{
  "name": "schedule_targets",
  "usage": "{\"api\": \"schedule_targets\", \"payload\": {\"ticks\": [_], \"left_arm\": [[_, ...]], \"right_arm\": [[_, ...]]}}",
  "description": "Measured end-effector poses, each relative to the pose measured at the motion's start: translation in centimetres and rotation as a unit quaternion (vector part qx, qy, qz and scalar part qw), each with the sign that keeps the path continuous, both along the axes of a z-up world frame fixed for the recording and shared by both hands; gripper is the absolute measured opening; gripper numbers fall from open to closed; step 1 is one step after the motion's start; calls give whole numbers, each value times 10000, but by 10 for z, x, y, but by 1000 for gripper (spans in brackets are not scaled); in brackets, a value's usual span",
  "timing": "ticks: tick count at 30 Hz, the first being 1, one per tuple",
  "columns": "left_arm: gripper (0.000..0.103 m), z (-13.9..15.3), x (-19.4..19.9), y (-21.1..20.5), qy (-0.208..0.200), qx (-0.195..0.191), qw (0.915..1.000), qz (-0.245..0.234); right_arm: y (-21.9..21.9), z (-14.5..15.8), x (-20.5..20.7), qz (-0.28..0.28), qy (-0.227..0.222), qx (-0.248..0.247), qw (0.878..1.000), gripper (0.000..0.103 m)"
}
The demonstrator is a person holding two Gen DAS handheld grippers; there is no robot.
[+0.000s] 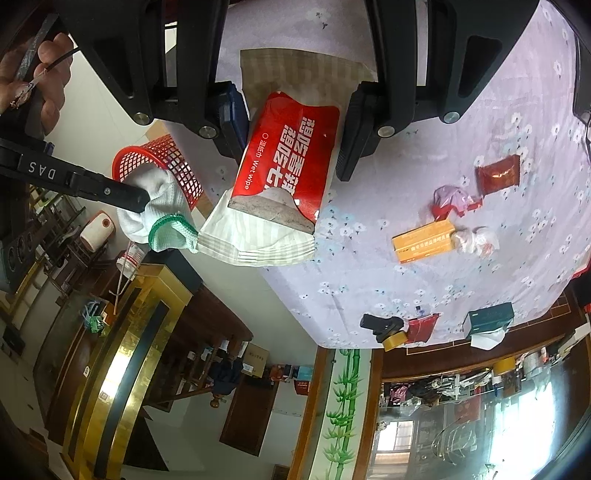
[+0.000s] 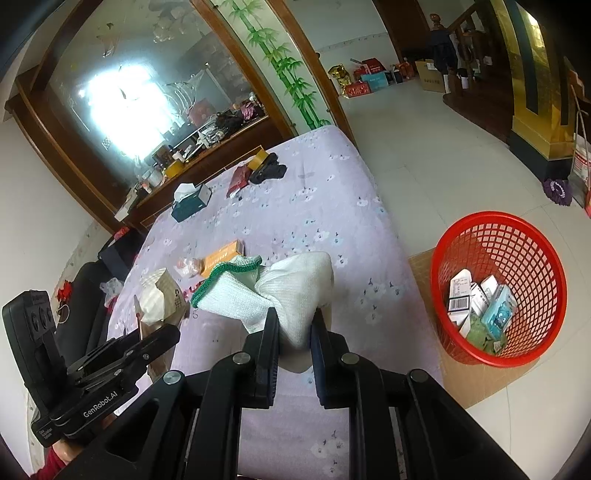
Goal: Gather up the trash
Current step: 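Carry the wipe packet and towel over the red basket and open both tools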
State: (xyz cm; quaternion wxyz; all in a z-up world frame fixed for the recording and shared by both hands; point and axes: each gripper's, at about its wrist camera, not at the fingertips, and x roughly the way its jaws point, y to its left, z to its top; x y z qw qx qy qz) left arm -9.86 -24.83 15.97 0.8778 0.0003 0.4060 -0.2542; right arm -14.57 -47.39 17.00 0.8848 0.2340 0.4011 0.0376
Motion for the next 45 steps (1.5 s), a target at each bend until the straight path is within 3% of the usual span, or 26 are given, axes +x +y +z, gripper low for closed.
{"api": "schedule_targets", "payload": {"ticks": [16,27,38,45], "left_arm": [[42,8,8,-28,-72,57,9999,-143],[42,11,10,-63,-15,92,9988,-488],[42,3,10,-155,277,76,9908,-1320],[42,-16,10,-223,536,30,9840,-1697]], "right_arm": [[-30,6,4,-143,-117,110,9998,17],[-68,5,-14,-625,-98,285,9976,17],[-153,-10,-49,-1828,120,687,9807,17],[-195,-16,-55,-2192,289,680,9729,17]]}}
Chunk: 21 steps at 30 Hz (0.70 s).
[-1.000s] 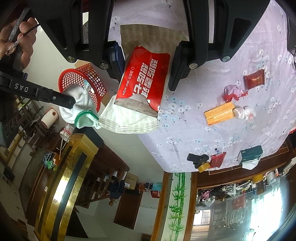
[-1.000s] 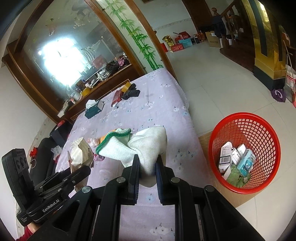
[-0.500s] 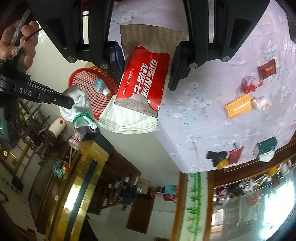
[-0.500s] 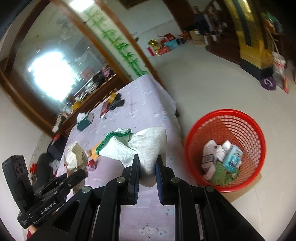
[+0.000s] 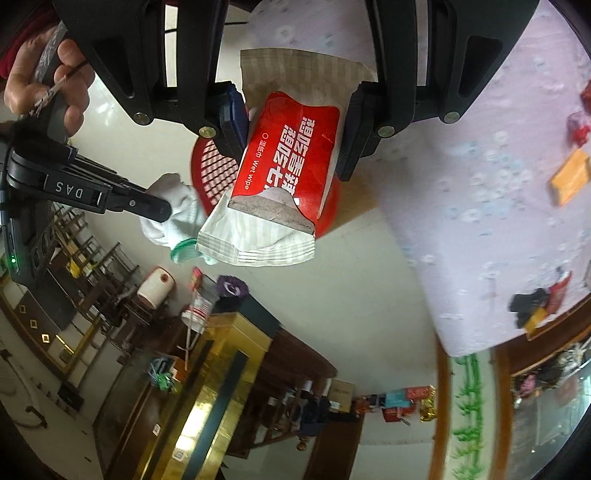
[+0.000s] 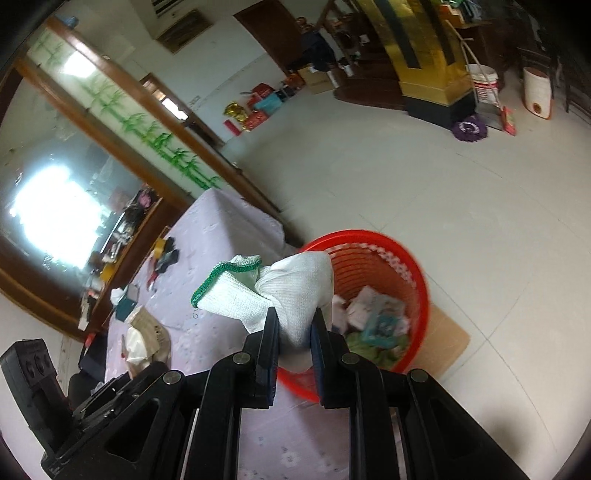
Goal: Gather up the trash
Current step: 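Carry the wipe packet and towel over the red basket and open both tools, then move both open tools back over the table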
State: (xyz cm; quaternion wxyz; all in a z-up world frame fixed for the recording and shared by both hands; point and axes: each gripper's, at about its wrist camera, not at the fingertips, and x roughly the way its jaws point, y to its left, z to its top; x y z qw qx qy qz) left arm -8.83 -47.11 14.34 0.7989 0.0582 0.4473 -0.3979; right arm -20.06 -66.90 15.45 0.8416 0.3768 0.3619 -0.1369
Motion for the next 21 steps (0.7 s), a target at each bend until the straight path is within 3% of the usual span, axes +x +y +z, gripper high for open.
{"api": "schedule_targets", "payload": {"ticks": [5,7,9,10,12,21], "left_arm": [[43,-11,2,-39,154,-63,9998,-113],[50,-14,4,-49,187,-65,9998,-73],[66,-14,7,-52,285,-125,9995,0],[67,-13,8,-51,287,-160,9994,57],[67,-11,11,-48,329,-216,9992,110],[67,-1,14,-1,155,-204,9985,490]], "right_arm": [[-21,-8,8,-11,156,-33,9999,19],[-28,-12,13,-1,233,-84,9997,21],[-35,-17,17,-34,308,-111,9995,26],[-40,-18,19,-60,324,-107,9994,36],[-45,-17,19,-74,293,-120,9995,43],[-23,8,17,134,49,-301,9994,46]]}}
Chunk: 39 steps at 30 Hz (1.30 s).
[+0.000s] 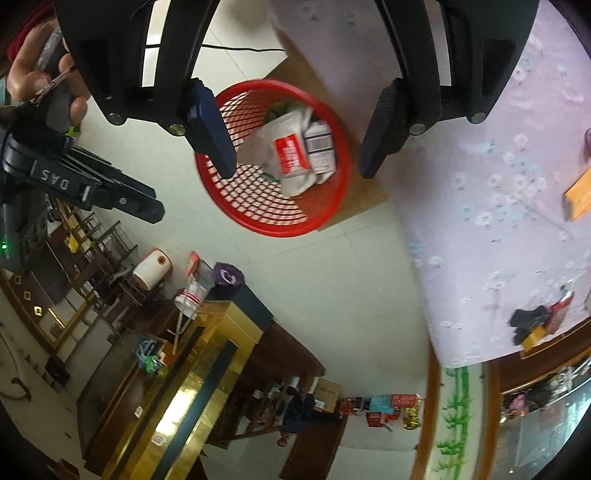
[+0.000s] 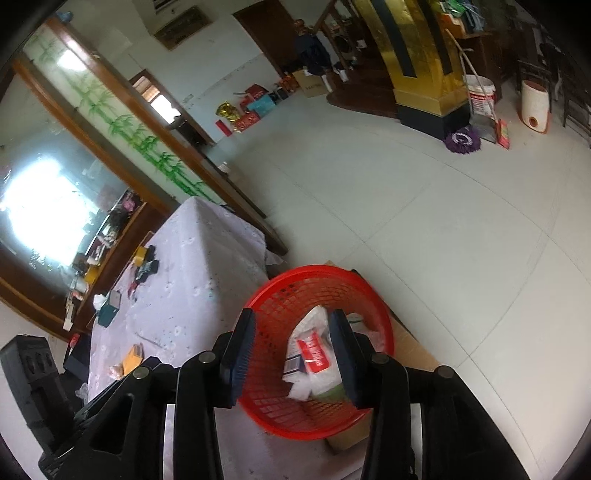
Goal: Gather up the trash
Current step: 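Move both open tools back over the table, then grasp the brown snack wrapper with the left tool while the right tool grasps the red wrapper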
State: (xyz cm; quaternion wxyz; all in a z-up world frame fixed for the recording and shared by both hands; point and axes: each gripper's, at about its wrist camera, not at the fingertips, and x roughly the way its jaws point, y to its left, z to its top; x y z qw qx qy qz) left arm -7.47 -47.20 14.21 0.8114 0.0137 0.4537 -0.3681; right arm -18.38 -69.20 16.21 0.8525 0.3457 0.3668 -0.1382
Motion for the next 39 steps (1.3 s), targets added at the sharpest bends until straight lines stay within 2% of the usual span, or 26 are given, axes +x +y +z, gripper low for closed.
{"api": "schedule_targets", "payload": {"ticks": [3,9,14,19,26,29,33,37,39], "left_arm": [[67,2,1,26,-32,24,9998,179],[67,1,1,86,-121,156,9982,565],[67,-3,7,142,-39,198,9958,890],[67,-2,12,208,-183,281,9919,1229],[67,-5,32,314,-344,572,9814,1799],[67,-16,50,359,-288,754,9752,2060],[67,-33,74,400,-300,1008,9687,2248],[67,-50,98,418,-183,1024,9727,2073],[67,-57,107,417,-172,989,9789,1783]], "right_arm": [[22,4,6,247,-25,14,9997,50],[78,8,22,928,4,87,9957,50],[129,11,33,1507,47,129,9885,50],[180,13,39,2077,89,166,9780,50],[248,20,39,2962,-36,105,9551,50],[268,23,38,3143,-90,46,9493,50],[284,22,41,3111,14,-48,9504,50],[294,19,45,3016,143,-84,9533,50],[299,18,49,2981,196,-95,9543,50]]}}
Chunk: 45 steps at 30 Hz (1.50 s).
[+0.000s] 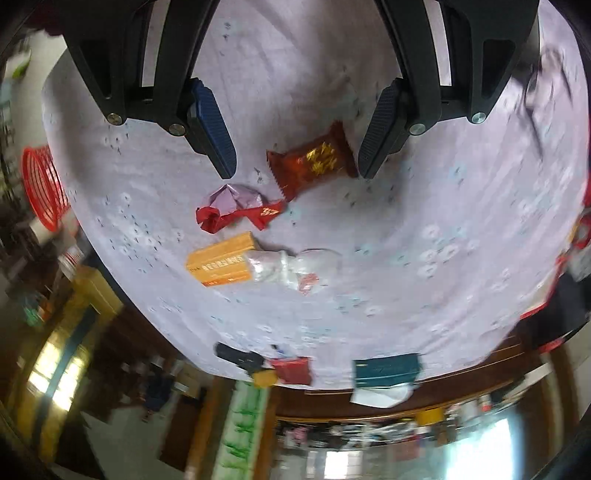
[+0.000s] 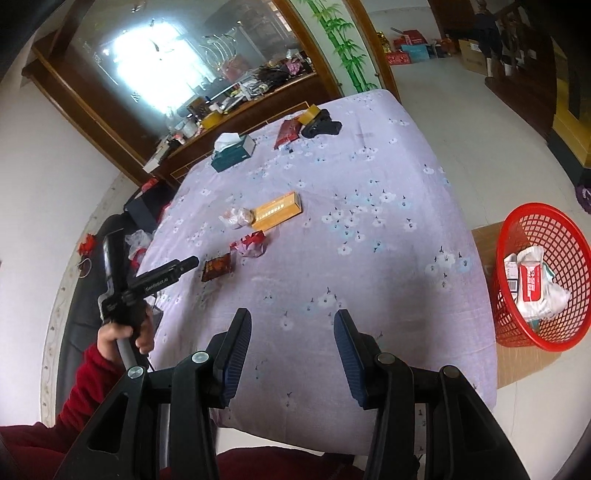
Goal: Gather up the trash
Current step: 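Grasp the brown snack wrapper with the left tool while the right tool grasps the red wrapper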
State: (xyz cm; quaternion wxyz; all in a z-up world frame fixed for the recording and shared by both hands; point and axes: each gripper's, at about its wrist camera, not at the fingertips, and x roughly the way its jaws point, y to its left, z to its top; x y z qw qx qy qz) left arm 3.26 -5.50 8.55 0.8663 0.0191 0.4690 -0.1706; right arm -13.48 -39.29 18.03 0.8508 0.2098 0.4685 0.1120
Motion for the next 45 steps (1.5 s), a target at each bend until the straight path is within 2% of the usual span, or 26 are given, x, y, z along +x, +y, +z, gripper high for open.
{"api": "schedule_targets", "payload": {"ticks": [8,13,16,17,22,28,30,37,40,42,44,45], "left_arm": [[67,-33,30,-1,436,-192,9973,-566],[67,-42,9,-8,373,162,9949,-922],[65,-42,-5,-9,375,78,9943,-991],[62,-43,-7,-10,361,119,9950,-928],[61,-50,7,-12,492,0,9976,-496],[61,-48,11,5,793,-631,9948,-118],[61,-49,11,11,829,-708,9940,-31],[61,-51,32,20,1051,-1013,9883,433],[60,-55,42,16,1190,-883,9869,634],[45,-60,47,13,1269,-702,9872,668],[41,-62,48,13,1338,-709,9863,659],[33,-62,47,14,1364,-716,9859,658]], "right_arm": [[16,-8,13,-164,219,-105,9996,50],[28,-14,23,-147,343,-122,9992,50],[38,-16,32,-80,385,-168,9991,50],[42,-17,36,-43,398,-171,9991,50],[66,-25,64,150,447,-212,9987,50],[90,-38,105,238,556,-78,9981,50],[97,-45,120,208,622,0,9978,50],[117,-86,174,-5,1113,512,9925,50],[121,-104,191,-175,1315,652,9890,50],[122,-108,196,-261,1340,669,9884,50],[124,-109,201,-269,1317,625,9889,50],[125,-109,203,-272,1319,609,9890,50]]}}
